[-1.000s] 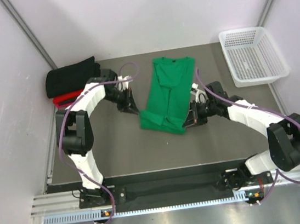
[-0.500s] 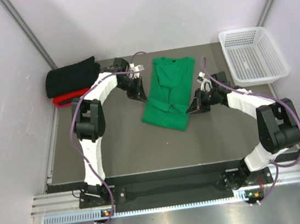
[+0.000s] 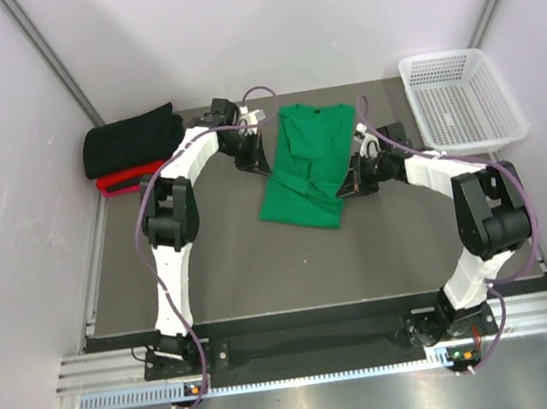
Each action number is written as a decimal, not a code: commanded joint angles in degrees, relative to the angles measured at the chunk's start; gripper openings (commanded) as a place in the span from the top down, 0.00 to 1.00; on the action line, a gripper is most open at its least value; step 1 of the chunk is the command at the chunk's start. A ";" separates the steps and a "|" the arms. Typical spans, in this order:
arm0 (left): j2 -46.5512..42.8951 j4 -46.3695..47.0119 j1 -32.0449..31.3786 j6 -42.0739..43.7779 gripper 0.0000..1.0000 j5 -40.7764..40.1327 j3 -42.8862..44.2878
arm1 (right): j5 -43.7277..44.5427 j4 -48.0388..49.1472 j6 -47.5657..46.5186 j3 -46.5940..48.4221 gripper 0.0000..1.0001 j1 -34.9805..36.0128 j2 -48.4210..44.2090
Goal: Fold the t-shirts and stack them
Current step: Fold the tshirt, then neatly place the folded tshirt to the corner
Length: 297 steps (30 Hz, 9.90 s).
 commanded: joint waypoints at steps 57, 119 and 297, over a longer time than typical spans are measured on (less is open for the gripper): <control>-6.82 5.95 5.99 -14.20 0.36 15.94 -28.81 | -4.17 7.87 16.08 -8.93 0.49 2.25 2.40; -26.26 8.76 -3.07 -16.58 1.00 15.59 -27.77 | -9.26 -5.06 2.72 -14.22 1.00 -13.29 -25.48; -9.02 -9.08 19.17 42.48 1.00 -39.34 33.06 | -13.22 16.05 3.78 21.74 0.46 -15.94 21.21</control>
